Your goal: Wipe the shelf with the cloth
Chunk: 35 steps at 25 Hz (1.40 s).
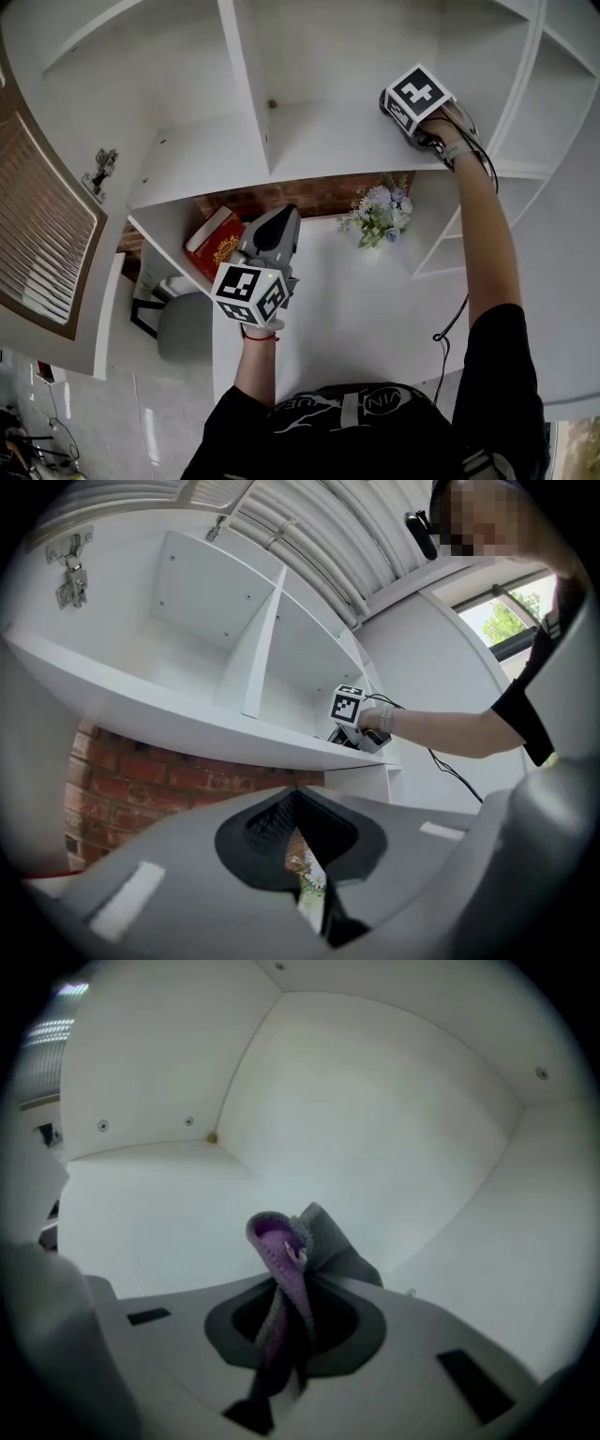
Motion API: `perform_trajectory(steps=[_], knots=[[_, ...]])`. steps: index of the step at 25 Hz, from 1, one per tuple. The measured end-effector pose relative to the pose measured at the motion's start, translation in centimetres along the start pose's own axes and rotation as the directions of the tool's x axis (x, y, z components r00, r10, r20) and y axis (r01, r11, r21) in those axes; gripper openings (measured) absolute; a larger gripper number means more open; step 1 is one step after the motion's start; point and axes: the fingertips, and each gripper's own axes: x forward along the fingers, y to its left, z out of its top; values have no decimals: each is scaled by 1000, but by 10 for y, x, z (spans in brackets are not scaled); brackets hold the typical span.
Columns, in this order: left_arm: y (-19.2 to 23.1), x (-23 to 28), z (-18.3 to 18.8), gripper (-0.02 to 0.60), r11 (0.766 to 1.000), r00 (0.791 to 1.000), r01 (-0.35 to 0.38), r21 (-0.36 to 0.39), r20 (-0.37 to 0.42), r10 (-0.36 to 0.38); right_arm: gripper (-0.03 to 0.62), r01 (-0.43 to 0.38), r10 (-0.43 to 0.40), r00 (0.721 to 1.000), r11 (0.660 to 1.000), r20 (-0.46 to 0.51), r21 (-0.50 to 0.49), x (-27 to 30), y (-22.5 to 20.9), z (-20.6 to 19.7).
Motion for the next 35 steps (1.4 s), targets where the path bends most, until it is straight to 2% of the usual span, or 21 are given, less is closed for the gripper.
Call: perform_trajectory(steps=[3,5,7,9,10,11,12,14,16,18,19,21,22,23,24,25,26,29,31,35], knots=[[-12,6,-1,11,999,999,35,-11,-1,-35,46,56,-51,996,996,-70,66,-7,-12,-19],[-19,9,-3,11,998,998,55,-18,-4,-55,46,85,-78,992,994,-102,67,-12,-17,-28],[-23,10,-5,11,997,997,71,-24,-5,-71,48,71,-66,994,996,-91,53,-19,-16,-33],[-25,9,-6,11,996,997,80,-32,-7,-80,48,-27,29,999,999,-31,44,-30,-3,-35],[-25,9,-7,11,996,997,82,-37,-8,-82,69,-97,97,995,994,9,49,-37,6,-35],[-24,9,-8,11,996,996,83,-43,-9,-84,148,-160,157,986,985,50,61,-46,14,-35],[-25,10,-9,11,995,996,85,-49,-9,-86,192,-204,197,976,976,90,75,-54,19,-34],[-28,11,-10,11,994,996,94,-60,-6,-94,195,-230,211,961,968,178,97,-73,19,-27],[-32,11,-11,11,992,994,105,-64,-6,-106,195,-226,179,938,965,297,132,-93,11,-14],[-34,10,-12,11,992,994,112,-64,-10,-113,195,-177,84,908,965,411,194,-109,-7,4],[-34,10,-12,11,992,993,113,-64,-11,-114,193,-118,12,904,968,428,222,-111,-19,10],[-33,7,-12,11,992,994,110,-63,-12,-111,179,57,-128,931,976,342,212,-97,-36,8],[-31,6,-12,11,992,994,106,-64,-12,-107,150,134,-175,951,977,256,167,-82,-40,1],[-30,3,-11,11,993,995,102,-64,-11,-103,133,177,-194,967,978,166,113,-65,-40,-9],[-28,1,-11,11,993,995,96,-65,-11,-97,113,178,-184,979,981,92,73,-49,-35,-19],[-25,-1,-11,11,994,996,88,-67,-11,-89,47,150,-153,987,987,52,61,-37,-29,-25],[-23,-4,-11,11,995,997,79,-68,-11,-80,18,113,-116,992,991,48,71,-30,-23,-27],[-15,-8,-11,11,996,998,57,-68,-12,-58,12,-3,-4,995,997,103,71,-28,-3,-15],[-11,-9,-10,11,997,999,49,-66,-7,-50,12,-81,73,987,995,144,50,-31,18,1],[-9,-13,-8,11,997,999,42,-59,-7,-43,11,-131,136,970,991,199,-35,-36,65,32]])
